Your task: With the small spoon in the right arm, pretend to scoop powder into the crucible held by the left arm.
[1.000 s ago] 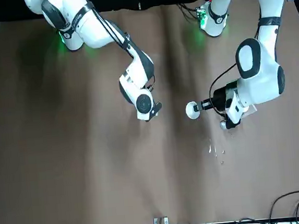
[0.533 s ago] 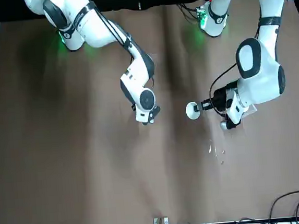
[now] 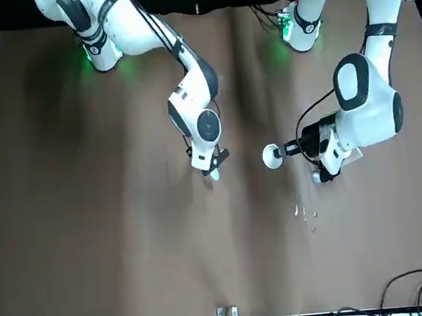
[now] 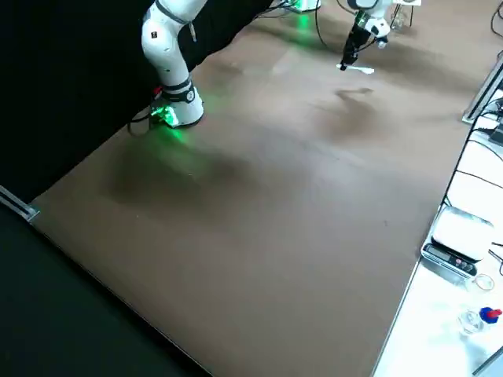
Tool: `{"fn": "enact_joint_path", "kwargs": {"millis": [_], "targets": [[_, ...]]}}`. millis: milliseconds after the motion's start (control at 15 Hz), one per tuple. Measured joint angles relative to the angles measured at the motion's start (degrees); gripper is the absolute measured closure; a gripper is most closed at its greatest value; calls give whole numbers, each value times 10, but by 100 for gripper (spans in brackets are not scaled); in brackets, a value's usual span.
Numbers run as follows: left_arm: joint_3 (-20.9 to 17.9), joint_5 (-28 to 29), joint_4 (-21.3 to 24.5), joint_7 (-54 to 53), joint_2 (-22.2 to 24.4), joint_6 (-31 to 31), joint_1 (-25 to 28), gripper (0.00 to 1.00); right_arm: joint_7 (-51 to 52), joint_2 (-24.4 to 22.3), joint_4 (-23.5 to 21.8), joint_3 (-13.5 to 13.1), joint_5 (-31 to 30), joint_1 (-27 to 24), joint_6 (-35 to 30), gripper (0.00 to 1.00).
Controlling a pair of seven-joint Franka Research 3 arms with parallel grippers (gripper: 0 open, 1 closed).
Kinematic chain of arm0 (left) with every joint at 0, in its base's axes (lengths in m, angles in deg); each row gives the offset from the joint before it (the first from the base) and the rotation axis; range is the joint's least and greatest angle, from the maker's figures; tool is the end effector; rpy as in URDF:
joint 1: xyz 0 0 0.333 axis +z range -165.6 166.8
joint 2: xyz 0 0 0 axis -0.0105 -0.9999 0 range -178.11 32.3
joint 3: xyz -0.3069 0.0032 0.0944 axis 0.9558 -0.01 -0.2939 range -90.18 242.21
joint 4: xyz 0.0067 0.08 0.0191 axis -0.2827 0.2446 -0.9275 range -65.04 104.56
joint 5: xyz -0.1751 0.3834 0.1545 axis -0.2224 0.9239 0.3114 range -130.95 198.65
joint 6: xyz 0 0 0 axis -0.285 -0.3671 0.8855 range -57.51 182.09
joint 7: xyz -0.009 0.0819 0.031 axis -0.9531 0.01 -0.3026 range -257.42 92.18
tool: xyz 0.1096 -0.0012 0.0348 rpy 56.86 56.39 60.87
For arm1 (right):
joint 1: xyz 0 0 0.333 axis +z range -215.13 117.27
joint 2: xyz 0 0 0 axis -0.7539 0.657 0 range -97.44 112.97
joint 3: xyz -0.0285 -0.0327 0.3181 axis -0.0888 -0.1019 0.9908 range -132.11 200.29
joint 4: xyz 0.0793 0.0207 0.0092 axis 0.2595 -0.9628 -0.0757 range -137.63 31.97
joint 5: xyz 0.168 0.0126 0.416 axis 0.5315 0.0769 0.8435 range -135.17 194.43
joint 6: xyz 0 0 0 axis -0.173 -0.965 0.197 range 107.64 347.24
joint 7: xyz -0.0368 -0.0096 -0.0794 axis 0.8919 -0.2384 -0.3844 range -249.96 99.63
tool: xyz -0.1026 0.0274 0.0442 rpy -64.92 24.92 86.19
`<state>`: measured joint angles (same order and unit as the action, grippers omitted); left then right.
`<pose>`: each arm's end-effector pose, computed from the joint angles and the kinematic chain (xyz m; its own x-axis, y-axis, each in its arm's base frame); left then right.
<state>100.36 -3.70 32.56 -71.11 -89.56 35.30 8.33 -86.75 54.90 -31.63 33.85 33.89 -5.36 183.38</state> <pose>0.6456 -0.2150 0.3729 0.9510 0.1587 -0.2653 0.2887 -0.7626 0.5789 0.5567 0.5361 0.2258 0.8249 0.4844 -0.2912 0.5051 -0.8630 -0.0046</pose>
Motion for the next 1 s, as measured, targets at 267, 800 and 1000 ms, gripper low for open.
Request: {"fn": "enact_joint_path", "kwargs": {"millis": [267, 800, 1000], "targets": [[0, 0, -1, 6, 0, 0, 1, 93, 1, -53, -16, 0, 0, -24, -2, 75], [3, 0, -2, 22, -1, 12, -25, 93, 76, -229, -111, 7, 34, -62, -70, 75], [3, 0, -2, 44, -3, 34, -45, 93, 75, -240, -109, 14, 38, -39, -113, 75]]}}
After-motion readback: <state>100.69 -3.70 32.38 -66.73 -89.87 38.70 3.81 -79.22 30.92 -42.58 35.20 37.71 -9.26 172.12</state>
